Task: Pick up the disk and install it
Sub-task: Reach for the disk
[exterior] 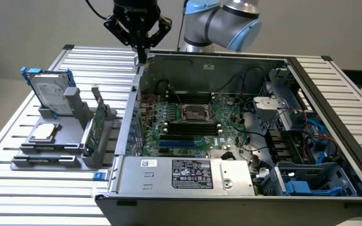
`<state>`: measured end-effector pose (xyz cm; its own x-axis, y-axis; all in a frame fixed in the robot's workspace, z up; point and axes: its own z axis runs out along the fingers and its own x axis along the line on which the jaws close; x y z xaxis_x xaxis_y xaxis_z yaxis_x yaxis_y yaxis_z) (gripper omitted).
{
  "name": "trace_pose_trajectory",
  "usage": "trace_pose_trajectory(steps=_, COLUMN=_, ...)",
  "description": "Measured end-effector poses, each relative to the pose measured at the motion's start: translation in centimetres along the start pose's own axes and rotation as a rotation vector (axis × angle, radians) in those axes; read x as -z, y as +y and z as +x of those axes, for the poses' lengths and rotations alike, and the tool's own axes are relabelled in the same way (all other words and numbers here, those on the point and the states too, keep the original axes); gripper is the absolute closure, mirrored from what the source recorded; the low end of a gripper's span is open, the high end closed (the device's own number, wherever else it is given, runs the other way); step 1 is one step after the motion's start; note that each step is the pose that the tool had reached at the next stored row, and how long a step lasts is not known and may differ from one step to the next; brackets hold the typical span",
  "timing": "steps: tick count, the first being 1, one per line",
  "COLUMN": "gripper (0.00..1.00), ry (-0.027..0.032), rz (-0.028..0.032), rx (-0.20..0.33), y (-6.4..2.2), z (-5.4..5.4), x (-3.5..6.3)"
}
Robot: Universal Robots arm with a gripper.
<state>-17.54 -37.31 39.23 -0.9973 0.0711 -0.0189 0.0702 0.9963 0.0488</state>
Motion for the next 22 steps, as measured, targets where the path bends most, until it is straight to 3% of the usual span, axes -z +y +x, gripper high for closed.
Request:
trace_pose_trajectory(steps=10, gripper=0.89, ry=0.0001, rz=0.0001, rx=0.000, y=0.57, z=4.6, x=0.01)
trace_pose_trajectory(steps=22, gripper=0.89, ry=0.0006, rz=0.0009, rx=0.000, y=0.63, z=10.1, x=-0.10)
